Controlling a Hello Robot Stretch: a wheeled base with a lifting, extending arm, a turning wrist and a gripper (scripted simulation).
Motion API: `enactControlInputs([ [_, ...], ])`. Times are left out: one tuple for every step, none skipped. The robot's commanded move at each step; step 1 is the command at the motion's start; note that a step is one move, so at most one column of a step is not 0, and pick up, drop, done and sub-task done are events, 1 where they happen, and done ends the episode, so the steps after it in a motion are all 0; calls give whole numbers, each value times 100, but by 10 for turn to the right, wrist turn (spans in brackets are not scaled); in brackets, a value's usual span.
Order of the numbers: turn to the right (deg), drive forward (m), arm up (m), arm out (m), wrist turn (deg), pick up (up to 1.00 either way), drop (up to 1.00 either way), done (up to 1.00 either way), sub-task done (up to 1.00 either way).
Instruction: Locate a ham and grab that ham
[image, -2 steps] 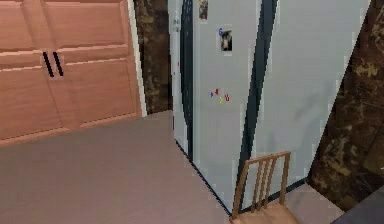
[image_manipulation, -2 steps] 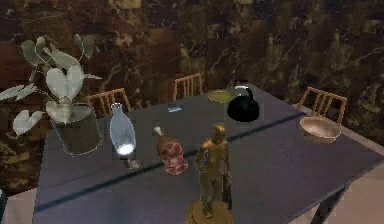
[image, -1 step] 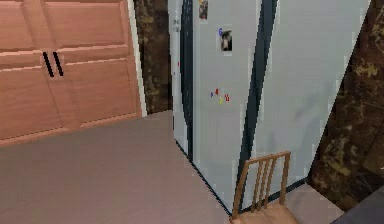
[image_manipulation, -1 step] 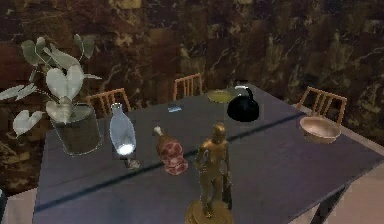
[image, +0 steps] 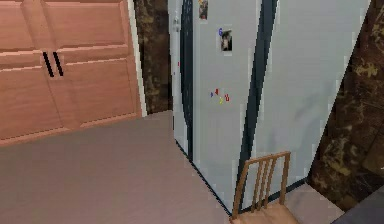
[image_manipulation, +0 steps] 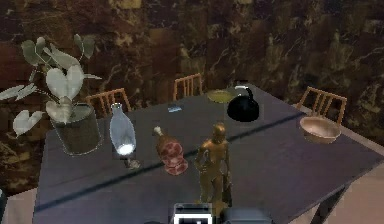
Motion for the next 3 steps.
enactControlInputs([
  [0,0,0,32,0,0,0,0,0],
  [0,0,0,0,450,0,0,0,0],
  [0,0,0,0,450,0,0,0,0],
])
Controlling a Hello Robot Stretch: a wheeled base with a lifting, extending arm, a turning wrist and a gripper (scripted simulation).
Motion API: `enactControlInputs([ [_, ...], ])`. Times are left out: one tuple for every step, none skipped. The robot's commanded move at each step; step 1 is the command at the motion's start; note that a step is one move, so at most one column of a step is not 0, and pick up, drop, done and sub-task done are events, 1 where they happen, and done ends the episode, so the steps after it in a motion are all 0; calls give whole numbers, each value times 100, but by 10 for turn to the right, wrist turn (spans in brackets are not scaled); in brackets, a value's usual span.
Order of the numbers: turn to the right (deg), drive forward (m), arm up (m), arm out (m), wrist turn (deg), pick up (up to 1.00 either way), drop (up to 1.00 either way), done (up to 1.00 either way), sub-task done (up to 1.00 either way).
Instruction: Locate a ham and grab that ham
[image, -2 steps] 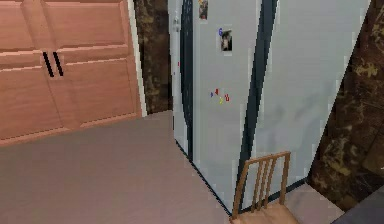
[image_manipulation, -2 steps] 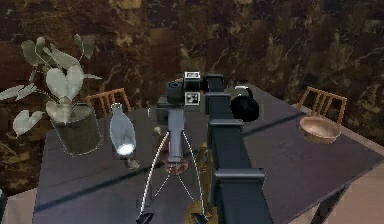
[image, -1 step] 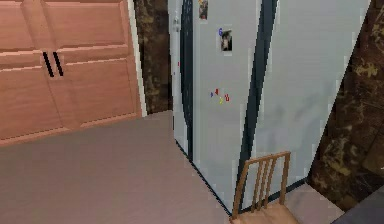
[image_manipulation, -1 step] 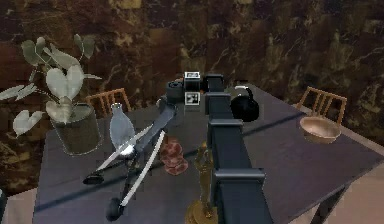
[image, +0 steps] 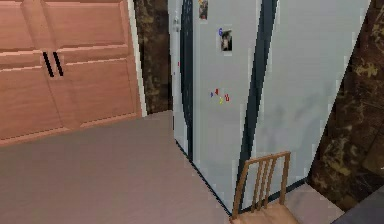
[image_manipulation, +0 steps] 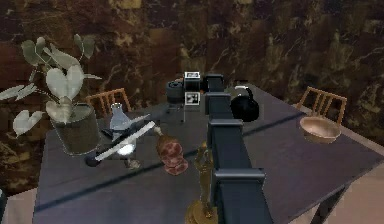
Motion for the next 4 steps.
enactControlInputs([
  [0,0,0,0,450,0,0,0,0],
  [0,0,0,0,360,0,0,0,0],
  [0,0,-30,0,0,0,0,0,0],
  [0,0,0,0,0,100,0,0,0],
])
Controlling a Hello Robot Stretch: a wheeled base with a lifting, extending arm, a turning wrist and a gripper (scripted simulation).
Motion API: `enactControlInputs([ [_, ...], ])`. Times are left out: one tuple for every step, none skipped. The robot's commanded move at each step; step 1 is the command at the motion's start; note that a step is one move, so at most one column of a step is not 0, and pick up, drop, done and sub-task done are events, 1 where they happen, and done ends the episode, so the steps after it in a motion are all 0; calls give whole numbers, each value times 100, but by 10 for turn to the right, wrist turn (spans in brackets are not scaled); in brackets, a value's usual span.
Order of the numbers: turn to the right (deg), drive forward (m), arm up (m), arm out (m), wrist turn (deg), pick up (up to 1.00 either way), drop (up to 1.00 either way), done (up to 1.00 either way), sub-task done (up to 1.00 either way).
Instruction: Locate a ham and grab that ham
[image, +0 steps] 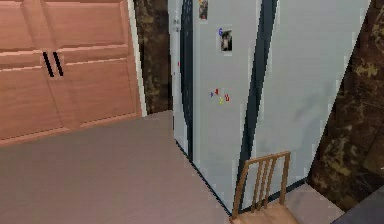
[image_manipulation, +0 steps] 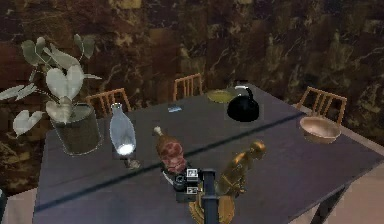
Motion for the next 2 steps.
enactControlInputs([
  [0,0,10,0,0,0,0,0,0],
  [0,0,0,0,0,0,0,100,0],
])
